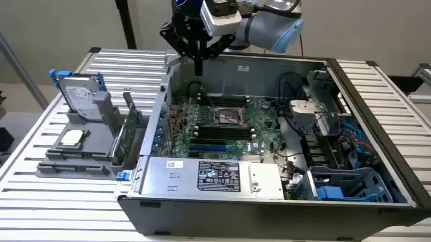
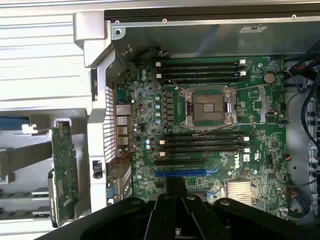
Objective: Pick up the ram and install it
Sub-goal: 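Reach for the ram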
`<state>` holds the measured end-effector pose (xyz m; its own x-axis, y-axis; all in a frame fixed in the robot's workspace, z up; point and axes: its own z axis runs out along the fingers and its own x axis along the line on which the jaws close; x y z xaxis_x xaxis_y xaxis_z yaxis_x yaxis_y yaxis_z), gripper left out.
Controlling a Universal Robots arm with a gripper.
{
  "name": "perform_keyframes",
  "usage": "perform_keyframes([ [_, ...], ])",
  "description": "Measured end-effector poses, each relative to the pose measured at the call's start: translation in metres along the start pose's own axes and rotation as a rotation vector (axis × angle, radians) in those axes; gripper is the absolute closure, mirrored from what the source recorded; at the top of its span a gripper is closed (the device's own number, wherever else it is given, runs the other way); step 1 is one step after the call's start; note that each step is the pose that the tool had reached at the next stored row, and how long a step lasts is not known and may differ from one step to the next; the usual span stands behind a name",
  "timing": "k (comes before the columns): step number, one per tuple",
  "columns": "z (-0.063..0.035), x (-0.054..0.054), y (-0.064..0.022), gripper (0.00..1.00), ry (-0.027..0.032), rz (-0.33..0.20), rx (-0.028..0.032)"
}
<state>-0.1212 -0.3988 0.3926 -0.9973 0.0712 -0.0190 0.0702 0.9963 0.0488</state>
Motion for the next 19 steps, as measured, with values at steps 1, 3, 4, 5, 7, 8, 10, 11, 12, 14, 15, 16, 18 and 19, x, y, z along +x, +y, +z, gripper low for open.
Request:
perform_keyframes([
  [1,0.0000,0.000,0.0000,1.00,0.0000,0.000,0.0000],
  [3,0.0000,0.000,0.0000,1.00,-0.0001,0.000,0.0000],
  [4,0.0000,0.000,0.0000,1.00,0.0000,0.000,0.0000],
  [5,0.0000,0.000,0.0000,1.00,0.0000,0.000,0.0000],
  [7,0.0000,0.000,0.0000,1.00,0.0000,0.000,0.0000],
  [8,0.0000,0.000,0.0000,1.00,0.0000,0.000,0.0000],
  [10,0.0000,0.000,0.0000,1.00,0.0000,0.000,0.0000],
  [11,0.0000,0.000,0.0000,1.00,0.0000,0.000,0.0000],
  [12,0.0000,0.000,0.0000,1.00,-0.0001,0.000,0.0000],
  [14,-0.0001,0.001,-0.0002,1.00,0.0000,0.000,0.0002],
  [15,-0.0002,0.002,-0.0005,1.00,0.0002,0.000,0.0002],
  [16,-0.0002,0.005,-0.0008,1.00,0.0003,0.000,0.0002],
  [18,-0.0003,0.012,-0.0015,1.00,0.0008,0.000,0.0001],
  [19,-0.0004,0.016,-0.0020,1.00,0.0011,0.000,0.0001],
])
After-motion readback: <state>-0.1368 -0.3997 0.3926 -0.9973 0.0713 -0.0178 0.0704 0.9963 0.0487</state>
